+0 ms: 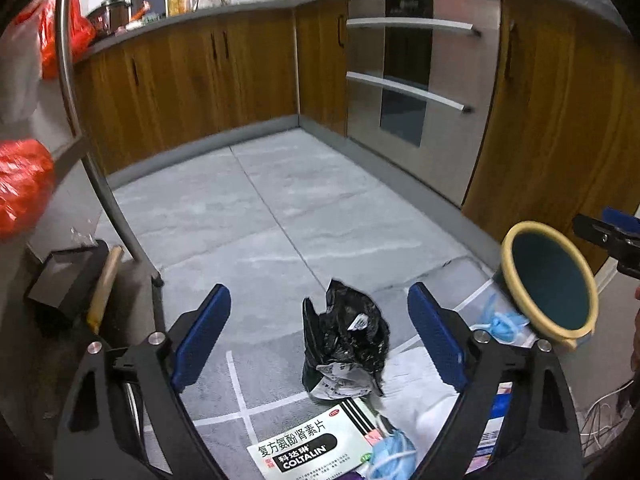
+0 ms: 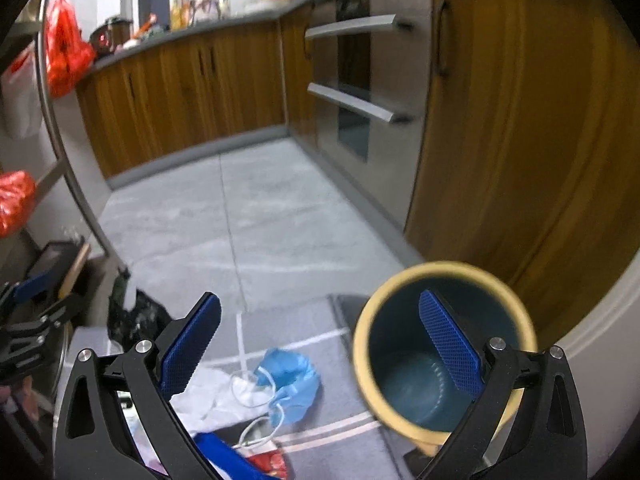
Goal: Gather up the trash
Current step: 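Grasp the black plastic bag with the left tool while the right tool grasps the blue mask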
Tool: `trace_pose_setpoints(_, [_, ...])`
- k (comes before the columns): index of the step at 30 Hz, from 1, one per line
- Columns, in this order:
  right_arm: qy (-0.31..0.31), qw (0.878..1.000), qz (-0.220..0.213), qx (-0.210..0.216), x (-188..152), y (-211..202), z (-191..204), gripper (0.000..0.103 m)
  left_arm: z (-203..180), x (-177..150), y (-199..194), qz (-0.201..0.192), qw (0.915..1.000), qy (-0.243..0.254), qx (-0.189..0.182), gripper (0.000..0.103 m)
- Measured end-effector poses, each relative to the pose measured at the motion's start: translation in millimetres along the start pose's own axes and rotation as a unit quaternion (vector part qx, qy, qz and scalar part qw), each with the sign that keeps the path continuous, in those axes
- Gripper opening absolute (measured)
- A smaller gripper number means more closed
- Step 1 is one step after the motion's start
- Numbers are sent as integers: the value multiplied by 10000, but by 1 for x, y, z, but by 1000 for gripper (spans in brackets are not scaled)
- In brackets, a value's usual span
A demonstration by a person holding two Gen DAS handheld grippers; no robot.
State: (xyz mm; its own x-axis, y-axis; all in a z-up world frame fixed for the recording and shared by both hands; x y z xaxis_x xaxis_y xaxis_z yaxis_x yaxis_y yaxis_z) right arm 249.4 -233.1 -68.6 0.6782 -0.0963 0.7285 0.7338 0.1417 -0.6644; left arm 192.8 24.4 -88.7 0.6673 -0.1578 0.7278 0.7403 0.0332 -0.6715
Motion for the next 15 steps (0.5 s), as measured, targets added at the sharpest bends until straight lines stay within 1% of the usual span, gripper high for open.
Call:
trace_pose_setpoints(2, [-17, 9997, 247, 21, -6, 15, 1, 96, 2, -7, 14, 192, 9997, -83, -92, 84])
trace_pose_setpoints(3, [13, 9990, 446, 18, -12, 26, 0, 96, 3, -10, 20, 270, 9995, -105, -143, 84])
trace_pose_setpoints(6, [168, 9968, 778, 40, -19, 39, -1, 94, 1, -16, 33, 458, 9987, -6, -233, 82])
trace_pose_setpoints(9, [425, 9932, 1078, 68, -26, 52, -1, 86, -4, -20, 44, 603, 9976, 103, -321, 80])
trace_pose_setpoints(10, [568, 9900, 1285, 113, -32, 60, -2, 82, -4, -20, 47, 637, 9973, 124, -344, 78])
trace_pose_setpoints(12, [674, 9859, 1526, 133, -38, 68, -4, 73, -7, -21, 54, 730, 9963, 167, -413, 75])
trace_pose_setpoints(13, [690, 9839, 1641, 170, -42, 73, -3, 71, -8, -22, 58, 769, 9958, 171, -465, 75])
trace_pose_setpoints(15, [657, 9823, 1736, 237, -46, 77, 1, 69, -7, -23, 65, 834, 9948, 184, -555, 70])
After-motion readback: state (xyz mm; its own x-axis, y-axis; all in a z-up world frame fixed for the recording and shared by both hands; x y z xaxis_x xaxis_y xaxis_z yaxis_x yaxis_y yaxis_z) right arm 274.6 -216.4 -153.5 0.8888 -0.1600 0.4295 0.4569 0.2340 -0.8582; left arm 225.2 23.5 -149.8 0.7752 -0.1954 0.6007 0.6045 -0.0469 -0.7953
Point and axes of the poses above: each gripper's, at about its wrist camera, not at the fingertips, and y roughly the way its jaws point, z to its left, x to its top, the point moved 1 cm from there along y, roughly the way its jaws point, and after that the axes turned 9 degrees about y, right-handed, at the moved point
